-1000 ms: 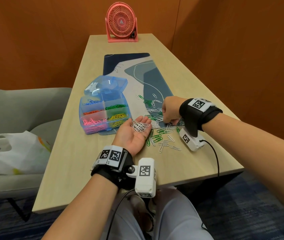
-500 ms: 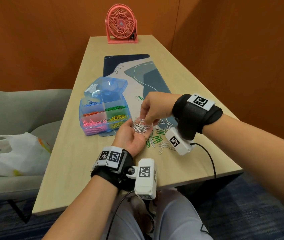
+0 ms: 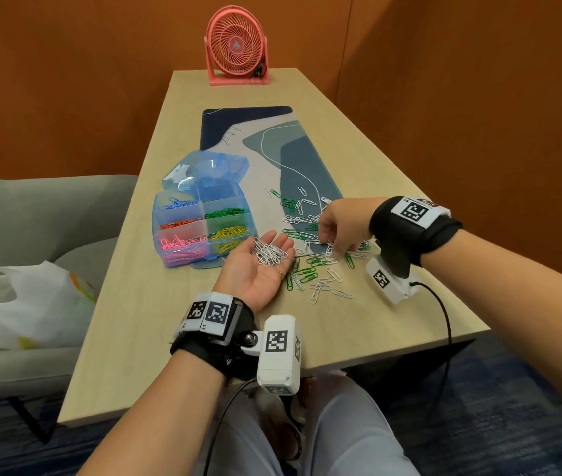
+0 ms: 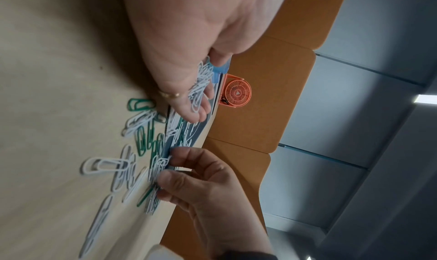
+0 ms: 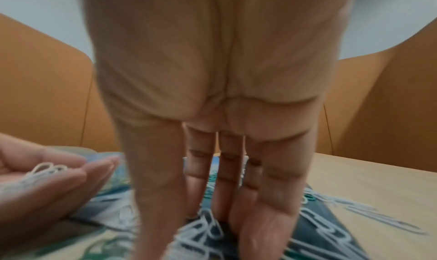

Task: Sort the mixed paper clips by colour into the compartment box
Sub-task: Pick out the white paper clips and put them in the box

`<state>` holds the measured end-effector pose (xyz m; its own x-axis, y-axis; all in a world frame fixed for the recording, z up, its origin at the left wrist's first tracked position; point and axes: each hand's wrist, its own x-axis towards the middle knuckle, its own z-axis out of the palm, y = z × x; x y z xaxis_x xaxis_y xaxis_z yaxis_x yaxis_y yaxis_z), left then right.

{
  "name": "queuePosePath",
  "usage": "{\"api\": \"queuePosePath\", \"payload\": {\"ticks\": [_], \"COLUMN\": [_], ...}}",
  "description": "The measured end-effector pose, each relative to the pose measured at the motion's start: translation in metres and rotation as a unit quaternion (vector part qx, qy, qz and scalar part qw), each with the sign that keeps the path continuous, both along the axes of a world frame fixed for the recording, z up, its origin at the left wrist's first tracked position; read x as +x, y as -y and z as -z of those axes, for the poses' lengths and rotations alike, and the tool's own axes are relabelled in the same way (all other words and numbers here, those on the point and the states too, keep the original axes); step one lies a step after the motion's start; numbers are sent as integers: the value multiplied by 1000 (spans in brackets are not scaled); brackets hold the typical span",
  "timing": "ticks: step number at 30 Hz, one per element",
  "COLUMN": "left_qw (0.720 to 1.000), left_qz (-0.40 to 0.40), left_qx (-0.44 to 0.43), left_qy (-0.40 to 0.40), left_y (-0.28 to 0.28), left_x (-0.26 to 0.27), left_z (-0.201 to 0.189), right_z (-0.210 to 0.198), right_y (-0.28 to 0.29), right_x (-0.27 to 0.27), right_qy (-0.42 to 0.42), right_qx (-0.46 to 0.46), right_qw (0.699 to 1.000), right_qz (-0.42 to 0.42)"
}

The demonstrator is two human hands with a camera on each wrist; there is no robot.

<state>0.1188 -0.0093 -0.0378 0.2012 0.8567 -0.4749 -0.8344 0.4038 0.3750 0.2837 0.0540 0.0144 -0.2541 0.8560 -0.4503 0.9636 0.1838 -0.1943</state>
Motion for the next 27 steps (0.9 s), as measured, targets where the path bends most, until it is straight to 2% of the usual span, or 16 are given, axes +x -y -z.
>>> {"api": "queuePosePath", "payload": {"ticks": [2,5,11,21,27], "left_qw": [1000,1000,1000,1000,1000], "left_qz": [-2,-3,-9,-10,-6], "left_qx": [0,2,1,2,3], "left_qy": [-4,-5,2,1,0], "left_y": [-1,-2,-1,-2,-3], "left_x": [0,1,2,3,3], "left_z": [0,1,1,1,2], "right_z": [3,8,8,6,6], "right_y": [1,1,2,-5,-11], "right_x": [1,1,1,0,0], "right_qy": [5,29,54,13,-27], "right_qx": [-12,20,58,65,54], "right_qw": [1000,998,995,997,998], "right_qz": [-15,-47,-60,-32,21]}}
